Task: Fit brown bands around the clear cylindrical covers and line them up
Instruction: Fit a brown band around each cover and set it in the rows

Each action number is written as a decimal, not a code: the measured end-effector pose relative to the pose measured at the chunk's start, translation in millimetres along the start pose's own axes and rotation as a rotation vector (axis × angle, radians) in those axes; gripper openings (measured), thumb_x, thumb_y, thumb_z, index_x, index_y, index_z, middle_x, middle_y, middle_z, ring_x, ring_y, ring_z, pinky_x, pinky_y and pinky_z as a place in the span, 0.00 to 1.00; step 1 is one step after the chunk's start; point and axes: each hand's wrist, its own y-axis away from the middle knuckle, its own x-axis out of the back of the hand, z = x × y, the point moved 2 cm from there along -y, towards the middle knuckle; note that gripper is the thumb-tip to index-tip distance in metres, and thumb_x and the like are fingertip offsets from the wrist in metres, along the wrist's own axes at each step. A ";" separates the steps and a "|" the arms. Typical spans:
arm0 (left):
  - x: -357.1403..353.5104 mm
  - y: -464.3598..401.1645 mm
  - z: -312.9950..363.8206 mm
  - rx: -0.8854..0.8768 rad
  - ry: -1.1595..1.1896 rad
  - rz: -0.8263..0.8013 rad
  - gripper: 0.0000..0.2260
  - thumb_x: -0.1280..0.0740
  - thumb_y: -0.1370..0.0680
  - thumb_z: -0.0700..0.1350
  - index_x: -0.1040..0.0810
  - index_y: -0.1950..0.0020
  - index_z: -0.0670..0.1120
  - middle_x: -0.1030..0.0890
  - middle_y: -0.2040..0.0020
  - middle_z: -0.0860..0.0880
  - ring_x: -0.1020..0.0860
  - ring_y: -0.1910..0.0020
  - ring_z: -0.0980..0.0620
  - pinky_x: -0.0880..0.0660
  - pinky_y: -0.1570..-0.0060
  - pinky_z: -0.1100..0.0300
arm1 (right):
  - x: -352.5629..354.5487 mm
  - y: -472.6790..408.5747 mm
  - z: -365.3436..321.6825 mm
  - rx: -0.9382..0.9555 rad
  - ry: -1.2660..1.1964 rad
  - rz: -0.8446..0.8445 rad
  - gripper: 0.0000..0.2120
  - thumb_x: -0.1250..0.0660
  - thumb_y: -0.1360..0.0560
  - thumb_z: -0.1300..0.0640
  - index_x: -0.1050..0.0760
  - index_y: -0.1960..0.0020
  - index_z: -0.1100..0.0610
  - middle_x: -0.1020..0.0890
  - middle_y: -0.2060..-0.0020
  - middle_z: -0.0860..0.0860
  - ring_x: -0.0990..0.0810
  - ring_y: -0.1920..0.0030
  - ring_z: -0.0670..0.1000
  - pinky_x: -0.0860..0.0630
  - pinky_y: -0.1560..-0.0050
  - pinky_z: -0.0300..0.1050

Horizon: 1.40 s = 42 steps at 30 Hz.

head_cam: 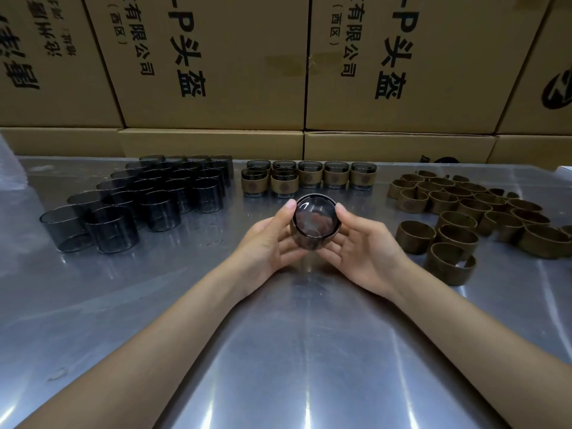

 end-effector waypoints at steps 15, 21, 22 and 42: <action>-3.8 6.4 -1.8 0.038 0.258 -0.153 0.17 0.36 0.25 0.56 0.17 0.44 0.48 0.18 0.40 0.46 0.19 0.43 0.51 0.21 0.47 0.60 | 3.5 4.2 -3.6 0.034 0.005 -0.152 0.32 0.16 0.51 0.43 0.14 0.51 0.56 0.15 0.47 0.54 0.16 0.47 0.50 0.20 0.51 0.40; -13.6 7.1 2.4 0.050 0.042 0.103 0.29 0.49 0.20 0.63 0.20 0.44 0.42 0.17 0.45 0.40 0.19 0.45 0.45 0.23 0.46 0.52 | -4.1 2.6 1.6 0.145 0.255 -0.124 0.27 0.31 0.31 0.42 0.21 0.40 0.61 0.18 0.42 0.60 0.20 0.42 0.55 0.22 0.42 0.45; -17.0 7.5 1.0 0.007 -0.033 0.165 0.27 0.49 0.19 0.61 0.19 0.49 0.44 0.16 0.50 0.42 0.18 0.50 0.47 0.22 0.50 0.55 | -5.8 2.9 2.8 0.158 0.274 -0.099 0.27 0.33 0.30 0.43 0.22 0.40 0.62 0.18 0.43 0.61 0.19 0.43 0.56 0.22 0.41 0.48; -35.7 20.7 3.9 -0.281 -0.195 0.377 0.22 0.44 0.17 0.51 0.26 0.68 0.46 0.25 0.78 0.63 0.25 0.74 0.69 0.32 0.71 0.77 | -23.0 4.4 5.4 0.442 0.495 0.314 0.25 0.41 0.22 0.42 0.30 0.73 0.53 0.26 0.77 0.46 0.26 0.73 0.45 0.28 0.64 0.40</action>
